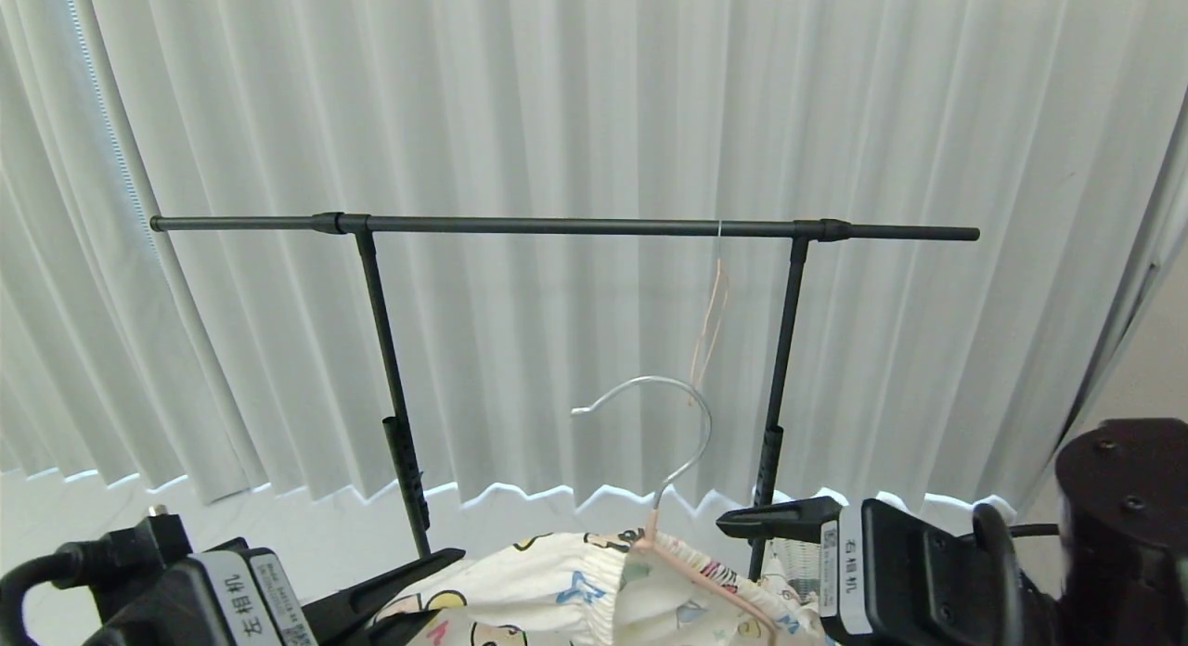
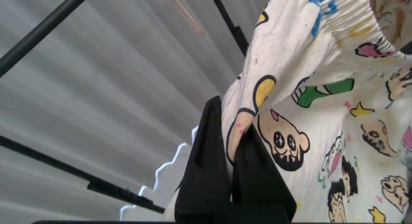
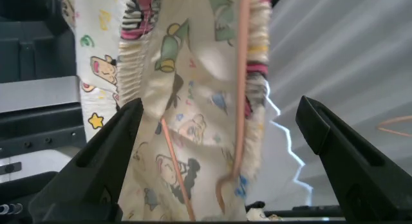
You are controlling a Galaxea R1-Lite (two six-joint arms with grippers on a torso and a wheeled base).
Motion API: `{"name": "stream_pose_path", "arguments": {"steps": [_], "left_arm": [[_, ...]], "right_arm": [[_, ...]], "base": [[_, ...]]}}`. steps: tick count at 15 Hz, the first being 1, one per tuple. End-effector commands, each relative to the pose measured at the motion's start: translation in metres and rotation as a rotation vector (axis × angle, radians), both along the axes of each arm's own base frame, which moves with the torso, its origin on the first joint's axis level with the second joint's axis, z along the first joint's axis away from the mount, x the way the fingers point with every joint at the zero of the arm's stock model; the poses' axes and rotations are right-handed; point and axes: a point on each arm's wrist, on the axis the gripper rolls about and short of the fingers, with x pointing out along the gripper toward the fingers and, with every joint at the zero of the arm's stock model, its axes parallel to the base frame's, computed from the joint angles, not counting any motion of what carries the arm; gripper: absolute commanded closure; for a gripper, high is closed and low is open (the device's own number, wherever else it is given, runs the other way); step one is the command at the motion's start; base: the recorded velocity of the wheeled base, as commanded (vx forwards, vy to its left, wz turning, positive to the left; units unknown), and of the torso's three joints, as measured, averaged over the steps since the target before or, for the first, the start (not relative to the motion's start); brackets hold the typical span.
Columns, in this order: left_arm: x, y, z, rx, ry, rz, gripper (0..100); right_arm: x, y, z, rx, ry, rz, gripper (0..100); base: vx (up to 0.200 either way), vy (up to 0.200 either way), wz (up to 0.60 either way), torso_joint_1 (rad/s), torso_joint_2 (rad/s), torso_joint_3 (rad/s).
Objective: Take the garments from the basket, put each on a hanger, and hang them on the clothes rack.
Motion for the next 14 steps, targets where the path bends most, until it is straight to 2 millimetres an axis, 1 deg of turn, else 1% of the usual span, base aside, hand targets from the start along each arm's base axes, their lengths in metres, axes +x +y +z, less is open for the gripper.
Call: {"name": "stream_pose_path", "arguments": {"steps": [1, 5, 9, 10, 14], "left_arm": [[-0.0026, -0.0013, 0.0004, -0.002, -0.002, -0.021, 100], [-0.003, -0.0032, 0.0019, 0.0, -0.018, -0.035, 100], [-0.0032, -0.0034, 0.0021, -0.002, -0.018, -0.038, 100], [-0.0031, -0.0035, 0.0025, -0.003, -0.019, -0.038, 100], [-0.0038, -0.0025, 0.0029, -0.007, -0.021, -0.039, 100]], "right_arm": [[0.0046, 0.0104, -0.0083, -0.033, 0.019, 0.008, 0], [0.0105, 0.0071, -0.0124, -0.069, 0.055, 0.002, 0], [0.0117, 0.0105, -0.0142, -0.069, 0.076, -0.001, 0], [0.0117, 0.0103, -0.0146, -0.067, 0.087, -0.006, 100], [0.0145, 0.0089, -0.0146, -0.063, 0.097, -0.032, 100]], "base": [[0.0, 0.0, 0.0, 0.0, 0.0, 0.0], [0.0, 0.0, 0.0, 0.0, 0.0, 0.0], [0.0, 0.0, 0.0, 0.0, 0.0, 0.0], [0.0, 0.0, 0.0, 0.0, 0.0, 0.0], [0.0, 0.0, 0.0, 0.0, 0.0, 0.0]]}}
